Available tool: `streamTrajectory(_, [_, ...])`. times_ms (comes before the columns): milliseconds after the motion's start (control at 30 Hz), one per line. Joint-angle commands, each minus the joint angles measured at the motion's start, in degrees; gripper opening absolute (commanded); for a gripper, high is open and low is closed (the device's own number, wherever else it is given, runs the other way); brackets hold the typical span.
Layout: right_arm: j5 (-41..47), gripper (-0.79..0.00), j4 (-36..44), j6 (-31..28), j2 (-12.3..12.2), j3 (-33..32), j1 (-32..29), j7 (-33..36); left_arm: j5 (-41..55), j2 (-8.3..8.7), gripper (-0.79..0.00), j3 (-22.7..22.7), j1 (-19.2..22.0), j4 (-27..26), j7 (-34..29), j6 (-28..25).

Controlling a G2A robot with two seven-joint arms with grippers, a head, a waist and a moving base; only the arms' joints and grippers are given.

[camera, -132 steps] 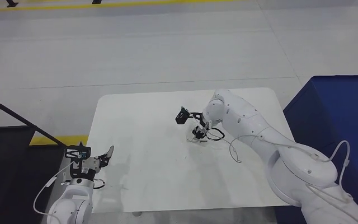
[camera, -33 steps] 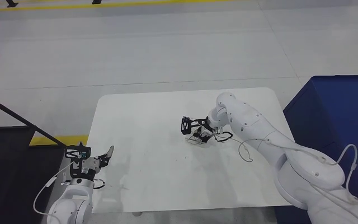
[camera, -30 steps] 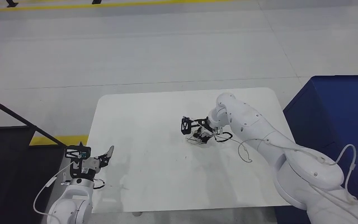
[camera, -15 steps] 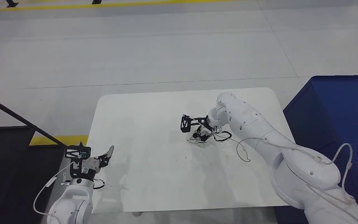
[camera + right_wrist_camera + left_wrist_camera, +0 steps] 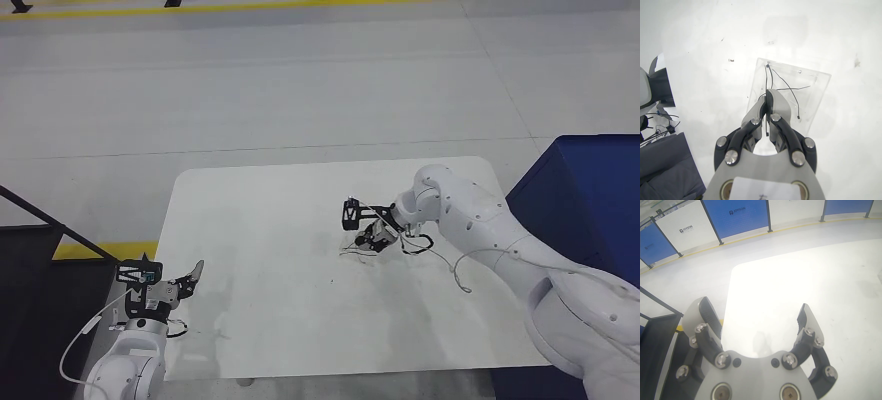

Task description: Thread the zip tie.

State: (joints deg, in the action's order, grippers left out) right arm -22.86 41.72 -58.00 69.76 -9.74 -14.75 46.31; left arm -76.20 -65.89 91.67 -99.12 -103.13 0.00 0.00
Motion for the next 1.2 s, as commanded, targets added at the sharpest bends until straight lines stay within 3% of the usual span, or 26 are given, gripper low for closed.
streamTrajectory(0, [-0.07, -0.785, -0.12, 0.00, 0.11, 0.00, 0.01, 0.00, 0.00, 0.00, 0.000, 0.00, 0.00, 0.00, 0.00, 0.00])
streamTrajectory(200, [-0.07, -0.785, -0.12, 0.00, 0.11, 0.00, 0.01, 0.00, 0.00, 0.00, 0.000, 0.00, 0.00, 0.00, 0.00, 0.00])
streamTrajectory(333, [-2.70, -0.785, 2.17, 5.86, -0.69, -1.09, -0.67, -2.16, 0.00, 0.00, 0.000, 0.00, 0.00, 0.00, 0.00, 0.00])
streamTrajectory(533, [0.78, -0.785, 6.27, 2.81, -5.74, -5.63, -2.28, -4.13, 0.00, 0.00, 0.000, 0.00, 0.00, 0.00, 0.00, 0.00])
streamTrajectory(667, [8.05, -0.785, 14.80, 0.00, -10.57, -9.91, -6.60, -8.72, 0.00, 0.00, 0.000, 0.00, 0.00, 0.00, 0.00, 0.00])
streamTrajectory(1000, [7.90, -0.785, 14.96, 0.25, -10.57, -9.91, -6.77, -8.87, 0.00, 0.00, 0.000, 0.00, 0.00, 0.00, 0.00, 0.00])
streamTrajectory(1167, [13.68, -0.785, 21.63, 0.00, -11.73, -13.49, -11.13, -18.56, 0.00, 0.00, 0.000, 0.00, 0.00, 0.00, 0.00, 0.00])
